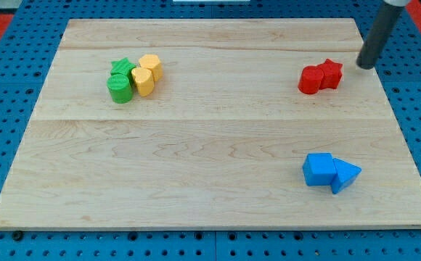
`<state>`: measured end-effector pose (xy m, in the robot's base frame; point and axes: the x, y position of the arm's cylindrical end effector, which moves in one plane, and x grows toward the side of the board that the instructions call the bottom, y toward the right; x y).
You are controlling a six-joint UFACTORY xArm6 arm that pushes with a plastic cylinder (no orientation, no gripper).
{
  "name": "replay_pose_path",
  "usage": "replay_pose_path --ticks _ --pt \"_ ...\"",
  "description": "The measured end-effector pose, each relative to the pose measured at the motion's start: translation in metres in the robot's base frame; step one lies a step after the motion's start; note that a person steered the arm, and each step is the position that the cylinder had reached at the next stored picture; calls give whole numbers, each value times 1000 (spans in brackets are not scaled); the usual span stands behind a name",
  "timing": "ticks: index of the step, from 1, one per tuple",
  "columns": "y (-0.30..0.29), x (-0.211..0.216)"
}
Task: Move the red blocks toward the center
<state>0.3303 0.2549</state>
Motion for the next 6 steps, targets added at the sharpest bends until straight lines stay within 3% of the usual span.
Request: replay_pose_path --ticks 3,6 --pt "-100 47" --pt "-85 48"
